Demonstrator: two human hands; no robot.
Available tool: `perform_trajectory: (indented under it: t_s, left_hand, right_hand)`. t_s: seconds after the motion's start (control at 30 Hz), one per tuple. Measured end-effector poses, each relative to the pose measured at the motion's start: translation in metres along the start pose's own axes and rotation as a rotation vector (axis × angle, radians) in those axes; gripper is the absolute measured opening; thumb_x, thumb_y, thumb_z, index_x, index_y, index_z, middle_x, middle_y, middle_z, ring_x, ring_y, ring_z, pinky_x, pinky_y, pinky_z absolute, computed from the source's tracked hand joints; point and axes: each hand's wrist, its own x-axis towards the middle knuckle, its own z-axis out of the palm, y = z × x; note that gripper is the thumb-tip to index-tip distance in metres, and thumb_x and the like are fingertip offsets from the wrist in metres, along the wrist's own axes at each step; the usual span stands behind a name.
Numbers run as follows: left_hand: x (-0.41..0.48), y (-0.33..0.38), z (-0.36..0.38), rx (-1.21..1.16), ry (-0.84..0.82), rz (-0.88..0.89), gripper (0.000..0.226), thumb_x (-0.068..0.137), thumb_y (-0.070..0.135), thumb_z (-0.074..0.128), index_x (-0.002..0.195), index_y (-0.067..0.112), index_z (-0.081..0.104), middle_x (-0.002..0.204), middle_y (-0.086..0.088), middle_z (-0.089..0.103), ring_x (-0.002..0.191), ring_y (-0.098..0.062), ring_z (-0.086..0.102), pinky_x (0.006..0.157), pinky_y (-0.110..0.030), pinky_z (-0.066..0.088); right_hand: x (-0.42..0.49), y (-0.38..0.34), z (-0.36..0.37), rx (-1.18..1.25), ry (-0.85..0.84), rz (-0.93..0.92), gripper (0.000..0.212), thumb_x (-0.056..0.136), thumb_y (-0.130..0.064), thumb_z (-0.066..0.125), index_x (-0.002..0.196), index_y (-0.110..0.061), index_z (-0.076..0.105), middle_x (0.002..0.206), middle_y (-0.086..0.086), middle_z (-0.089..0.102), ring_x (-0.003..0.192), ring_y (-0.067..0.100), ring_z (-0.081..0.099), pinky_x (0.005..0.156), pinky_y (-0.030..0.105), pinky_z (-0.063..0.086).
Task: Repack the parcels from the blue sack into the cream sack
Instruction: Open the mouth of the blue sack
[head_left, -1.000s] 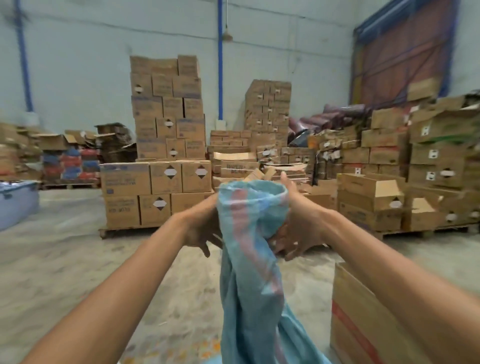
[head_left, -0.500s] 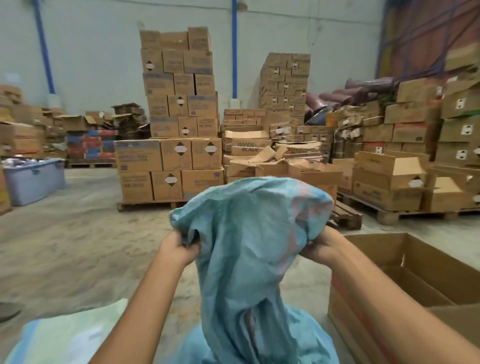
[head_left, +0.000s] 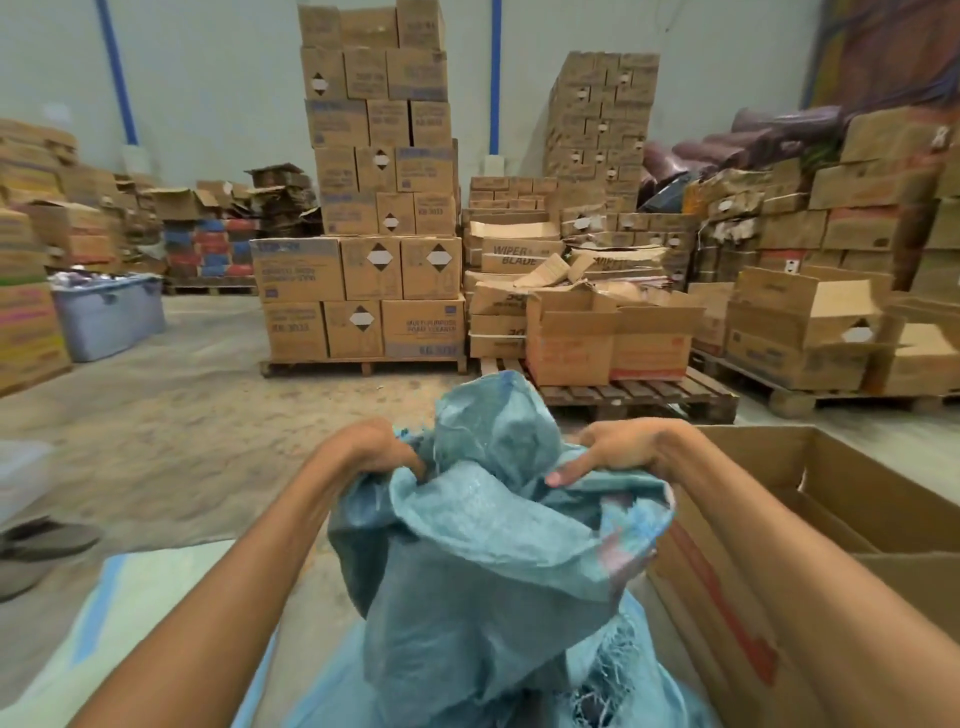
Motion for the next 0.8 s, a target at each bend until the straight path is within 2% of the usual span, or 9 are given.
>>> perform_trajectory:
  t_s: [0.13,0.23,0.3,0.37,0.43,0.5,0.63,0.73,0.8]
  left_hand:
    - [0.007,-0.004,0.006,0.0,0.192,0.004,0.03,0.076,0.027,0.078,0.088,0.005,0.062,0.093,-0.013,0.066,0.076,-0.024,0.062,0.061,-0.03,0.047]
    - [0.008,-0.006,0.012,-0.313,0.153,-0.019,0.06,0.074,0.024,0.084,0.12,0.0,0.053,0.099,-0.012,0.063,0.083,-0.025,0.063,0.064,-0.034,0.052]
    - [0.002,0.0,0.024,-0.383,0.122,0.097,0.095,0.065,0.022,0.091,0.138,0.011,0.032,0.12,-0.011,0.056,0.101,-0.027,0.06,0.081,-0.04,0.055]
    - [0.003,0.009,0.036,-0.063,0.277,0.377,0.123,0.053,0.031,0.094,0.146,0.031,0.013,0.142,-0.005,0.041,0.128,-0.028,0.044,0.106,-0.048,0.041]
    - [0.009,0.018,0.046,0.145,0.325,0.604,0.128,0.045,0.053,0.09,0.147,0.039,0.014,0.153,0.003,0.03,0.141,-0.023,0.03,0.116,-0.05,0.028]
    - [0.012,0.028,0.052,0.025,0.165,0.616,0.115,0.05,0.066,0.083,0.145,0.037,0.024,0.15,0.007,0.037,0.137,-0.02,0.037,0.112,-0.047,0.036]
    - [0.008,0.041,0.067,-0.278,-0.005,0.506,0.063,0.081,0.035,0.073,0.131,0.019,0.04,0.119,0.003,0.059,0.106,-0.015,0.061,0.075,-0.025,0.051]
    - [0.014,0.041,0.07,-0.263,0.052,0.492,0.013,0.086,0.021,0.062,0.09,0.008,0.063,0.084,-0.007,0.068,0.075,-0.014,0.063,0.07,-0.045,0.055]
    - [0.013,0.039,0.063,-0.258,0.071,0.433,0.021,0.085,0.016,0.059,0.066,0.011,0.054,0.061,-0.002,0.054,0.053,-0.012,0.047,0.047,-0.033,0.043]
  right_hand:
    - [0.022,0.021,-0.012,-0.35,0.281,0.111,0.032,0.081,-0.022,0.076,0.106,-0.003,0.071,0.106,0.01,0.072,0.1,0.028,0.07,0.086,0.038,0.058]
    - [0.037,0.037,-0.017,0.031,0.289,0.139,0.019,0.085,-0.005,0.062,0.102,0.001,0.068,0.098,0.016,0.072,0.089,0.027,0.068,0.089,0.04,0.056]
    - [0.035,0.036,-0.009,0.239,0.168,0.091,0.016,0.089,0.002,0.051,0.082,-0.002,0.065,0.076,0.012,0.064,0.073,0.021,0.061,0.081,0.033,0.053]
    - [0.028,0.026,0.001,0.353,0.133,0.015,0.038,0.098,0.004,0.04,0.064,-0.003,0.055,0.064,0.008,0.051,0.06,0.017,0.05,0.061,0.022,0.049]
    - [0.015,0.011,0.008,0.512,0.133,-0.056,0.04,0.103,-0.002,0.034,0.066,-0.004,0.046,0.066,0.007,0.043,0.059,0.017,0.04,0.051,0.022,0.042]
    - [0.01,0.001,0.013,0.598,0.159,-0.146,0.036,0.105,-0.011,0.036,0.07,-0.007,0.044,0.07,0.007,0.043,0.059,0.016,0.042,0.041,0.02,0.042]
    - [0.014,-0.007,0.009,0.625,0.153,-0.157,0.03,0.1,-0.014,0.044,0.071,-0.014,0.044,0.062,0.001,0.048,0.052,0.012,0.047,0.043,0.02,0.041]
    - [0.013,-0.007,0.001,0.66,-0.015,-0.198,0.011,0.078,-0.007,0.054,0.069,-0.011,0.049,0.059,0.002,0.051,0.05,0.015,0.047,0.05,0.023,0.041]
    - [0.008,0.0,-0.011,0.624,-0.05,-0.24,0.016,0.08,-0.019,0.058,0.088,-0.005,0.062,0.084,0.011,0.066,0.071,0.024,0.059,0.068,0.031,0.05]
